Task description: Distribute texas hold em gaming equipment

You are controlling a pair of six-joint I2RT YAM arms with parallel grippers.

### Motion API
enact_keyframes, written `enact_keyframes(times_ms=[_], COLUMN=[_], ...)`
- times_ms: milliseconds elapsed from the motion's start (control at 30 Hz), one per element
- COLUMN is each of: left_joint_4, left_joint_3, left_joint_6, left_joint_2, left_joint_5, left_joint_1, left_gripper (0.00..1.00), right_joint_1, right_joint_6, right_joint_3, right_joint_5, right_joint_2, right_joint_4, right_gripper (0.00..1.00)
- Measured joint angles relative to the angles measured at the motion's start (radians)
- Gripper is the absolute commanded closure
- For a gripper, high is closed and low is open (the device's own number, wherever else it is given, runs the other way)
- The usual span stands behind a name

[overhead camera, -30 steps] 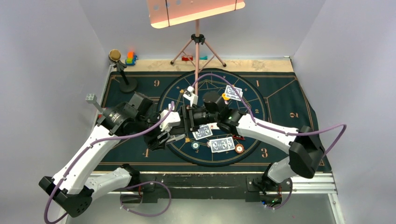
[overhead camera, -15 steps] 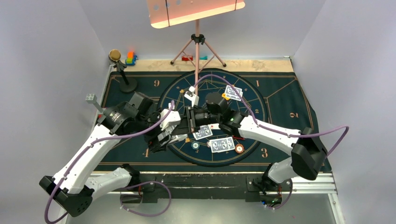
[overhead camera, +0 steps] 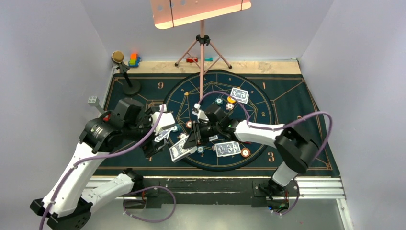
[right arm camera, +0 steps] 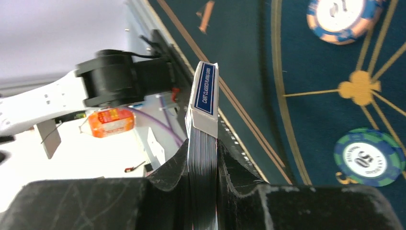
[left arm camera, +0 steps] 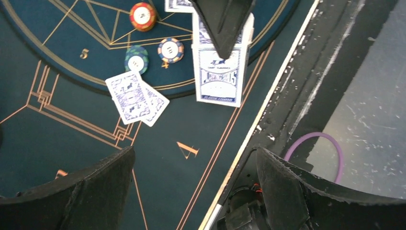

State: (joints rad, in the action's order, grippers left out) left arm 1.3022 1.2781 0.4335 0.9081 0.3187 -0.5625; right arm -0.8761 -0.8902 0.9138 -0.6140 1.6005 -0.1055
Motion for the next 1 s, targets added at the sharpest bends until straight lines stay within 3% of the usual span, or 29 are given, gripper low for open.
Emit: enact_keyframes(times_ms=[67,233,333,600,833,1000], left_joint_4=[-0.003,-0.041,-0.072,-0.146,-0.202,-0.266], left_joint_3=[-0.003,-0.05,-0.071,-0.081,-0.081,-0.088], left_joint_6=[-0.008,-0.037,-0.056,-0.102,-0.146,-0.171], left_joint_2=[-0.013,-0.023,-0.011,0.007,0.035,0.087], left_joint_5=[-0.031,-0.087,-0.106,-0.115,-0.096,-0.043], left_joint_1=[0.012,0.058,0.101,0.206,0.315,0.493], left_gripper=[0.0,0.0,0.0,0.0,0.0,0.0], right_joint_1=[-0.002,-0.029,-0.056,-0.072,-0.044,0.116], right_joint_6=[0.002,0.018,0.04,0.114,0.194,0.243], right_joint_3=[-0.004,0.008,0.037,0.04,0.074,0.079], right_joint_5=[0.01,0.043,0.062,0.195,0.502,0.76], right_joint_2=[0.061,0.154,0.193,0.126,-0.166,-0.401], right_joint_4=[0.0,0.003,0.02,0.2,0.489,0.588], right_gripper=[0.79,0.38,0.29,0.24,0.24,0.24])
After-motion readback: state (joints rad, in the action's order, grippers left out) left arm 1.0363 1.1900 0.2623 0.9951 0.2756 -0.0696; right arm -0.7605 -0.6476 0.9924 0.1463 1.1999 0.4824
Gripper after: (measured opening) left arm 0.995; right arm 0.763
